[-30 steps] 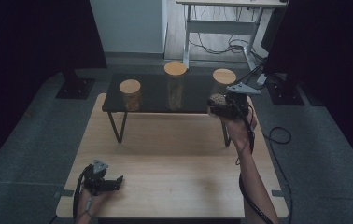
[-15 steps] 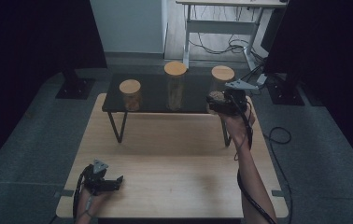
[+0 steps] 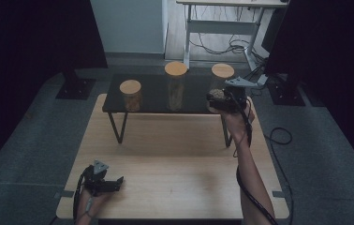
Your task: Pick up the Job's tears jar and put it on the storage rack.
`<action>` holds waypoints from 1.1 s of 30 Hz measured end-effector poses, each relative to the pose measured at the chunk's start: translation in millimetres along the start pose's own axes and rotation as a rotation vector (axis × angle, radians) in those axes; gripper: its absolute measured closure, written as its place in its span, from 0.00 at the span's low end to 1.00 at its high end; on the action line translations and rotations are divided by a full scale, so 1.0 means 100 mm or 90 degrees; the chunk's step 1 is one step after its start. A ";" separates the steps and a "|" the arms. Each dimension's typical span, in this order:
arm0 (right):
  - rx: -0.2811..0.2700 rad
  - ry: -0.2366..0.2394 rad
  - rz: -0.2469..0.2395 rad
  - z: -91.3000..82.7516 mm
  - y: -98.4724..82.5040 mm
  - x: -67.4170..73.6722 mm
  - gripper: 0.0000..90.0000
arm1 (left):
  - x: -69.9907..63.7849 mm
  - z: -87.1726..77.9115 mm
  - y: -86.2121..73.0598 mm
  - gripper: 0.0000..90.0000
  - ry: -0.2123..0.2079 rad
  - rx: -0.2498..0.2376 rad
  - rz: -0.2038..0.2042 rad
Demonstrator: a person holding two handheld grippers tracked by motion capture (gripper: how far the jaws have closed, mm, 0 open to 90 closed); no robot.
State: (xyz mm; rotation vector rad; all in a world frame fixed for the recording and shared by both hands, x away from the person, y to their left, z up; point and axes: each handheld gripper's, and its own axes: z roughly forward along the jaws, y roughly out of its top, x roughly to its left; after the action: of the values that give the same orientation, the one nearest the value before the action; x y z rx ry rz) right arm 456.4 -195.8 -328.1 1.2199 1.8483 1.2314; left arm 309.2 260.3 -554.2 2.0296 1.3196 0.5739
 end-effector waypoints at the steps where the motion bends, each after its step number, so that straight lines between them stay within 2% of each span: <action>1: -0.001 0.000 0.000 0.01 0.00 0.00 0.28 | 0.00 0.00 0.00 0.02 0.000 0.000 0.000; 18: 0.002 0.000 0.000 0.04 0.02 -0.03 0.27 | 0.00 0.00 0.00 0.02 0.000 0.000 0.000; 22: -0.005 0.007 0.008 0.03 0.04 -0.03 0.18 | 0.00 0.00 0.00 0.02 0.000 0.000 0.000; 24: 0.005 0.010 0.010 0.04 0.05 -0.03 0.12 | 0.00 0.00 0.00 0.02 0.000 0.000 0.000; 27: 0.005 -0.002 -0.002 0.05 0.04 -0.01 0.05 | 0.00 0.00 0.00 0.02 0.000 0.000 0.000; 33: 0.006 -0.005 -0.007 0.05 0.02 -0.01 0.02 | 0.00 0.00 0.00 0.02 0.000 0.000 0.000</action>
State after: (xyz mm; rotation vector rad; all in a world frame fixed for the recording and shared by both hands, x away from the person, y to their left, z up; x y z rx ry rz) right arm 461.3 -194.3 -328.5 1.2170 1.8546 1.2113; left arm 309.2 260.3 -554.2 2.0291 1.3196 0.5738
